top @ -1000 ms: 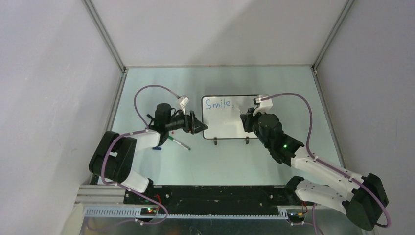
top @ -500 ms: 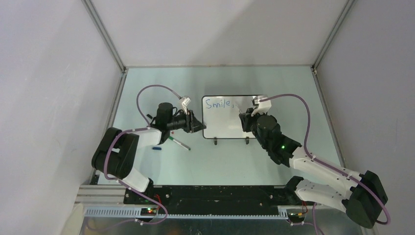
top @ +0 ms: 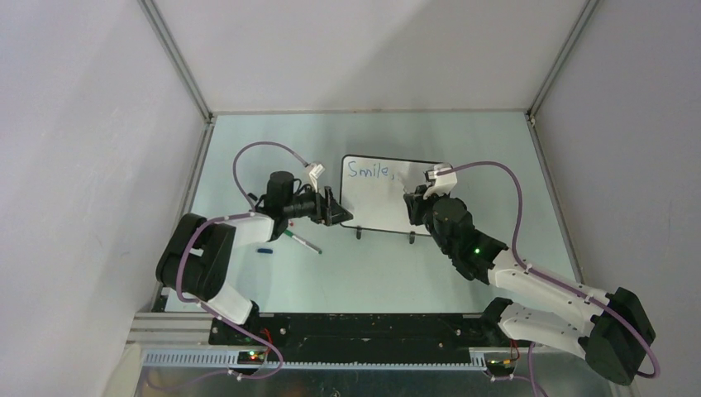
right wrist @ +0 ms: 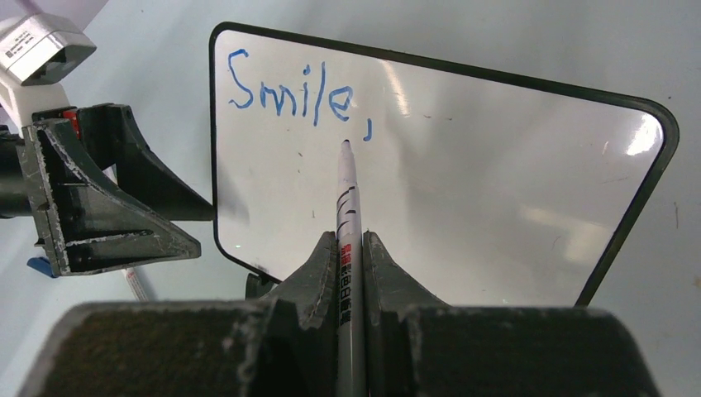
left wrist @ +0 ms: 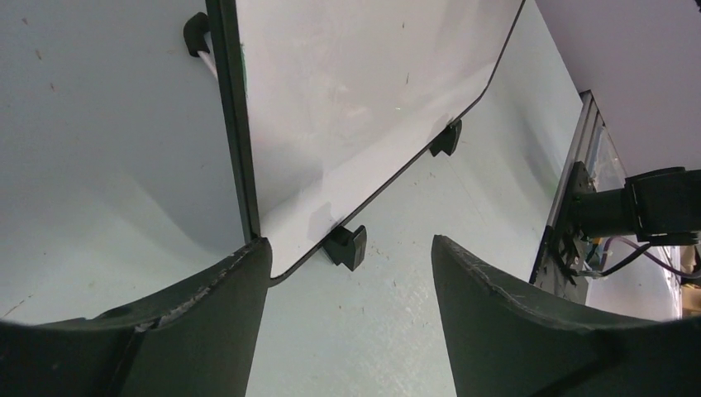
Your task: Write a sentence on the whiteboard
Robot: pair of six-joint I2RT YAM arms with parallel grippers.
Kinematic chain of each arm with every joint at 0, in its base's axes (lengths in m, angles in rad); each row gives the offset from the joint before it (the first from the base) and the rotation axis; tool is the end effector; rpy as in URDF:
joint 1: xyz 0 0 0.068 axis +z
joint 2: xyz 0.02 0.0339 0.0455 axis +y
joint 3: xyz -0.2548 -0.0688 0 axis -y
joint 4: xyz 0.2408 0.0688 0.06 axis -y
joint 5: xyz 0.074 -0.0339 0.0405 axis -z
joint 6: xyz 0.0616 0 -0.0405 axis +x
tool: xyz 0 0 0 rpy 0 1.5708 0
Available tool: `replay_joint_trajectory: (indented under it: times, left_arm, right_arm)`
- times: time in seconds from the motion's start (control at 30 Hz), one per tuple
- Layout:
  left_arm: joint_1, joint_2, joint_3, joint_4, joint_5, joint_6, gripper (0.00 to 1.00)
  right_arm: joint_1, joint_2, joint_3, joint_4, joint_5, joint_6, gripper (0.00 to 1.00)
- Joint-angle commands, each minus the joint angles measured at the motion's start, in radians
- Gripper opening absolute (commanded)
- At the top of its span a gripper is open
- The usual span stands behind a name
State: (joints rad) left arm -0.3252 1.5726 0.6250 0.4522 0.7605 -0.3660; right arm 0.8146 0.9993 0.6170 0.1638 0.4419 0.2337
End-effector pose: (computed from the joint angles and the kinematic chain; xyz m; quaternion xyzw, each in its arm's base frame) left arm 0.2841 -0.1406 0.1514 0.1738 0.8013 -0.4610 0.3395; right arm 0.1938 0.1671 0.2655 -0.0865 0.7684 0.1576 0.6142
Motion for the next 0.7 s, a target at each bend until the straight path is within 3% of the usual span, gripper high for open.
replay_joint_trajectory:
  times: [0.0, 0.33, 0.67]
  left_arm:
    - [0.0, -0.031, 0.013, 0.004, -0.021, 0.036, 0.79]
    - [0.037, -0.066, -0.025, 0.031, -0.062, 0.021, 0.78]
    - [0.047, 0.086, 0.06, 0.072, 0.045, -0.037, 0.8]
  right_arm:
    - [0.005, -0.015, -0.002, 0.06, 0.039, -0.011, 0.02]
    - [0.005, -0.028, -0.002, 0.05, 0.063, -0.013, 0.02]
    - [0.006, -0.045, -0.01, 0.052, 0.077, -0.016, 0.02]
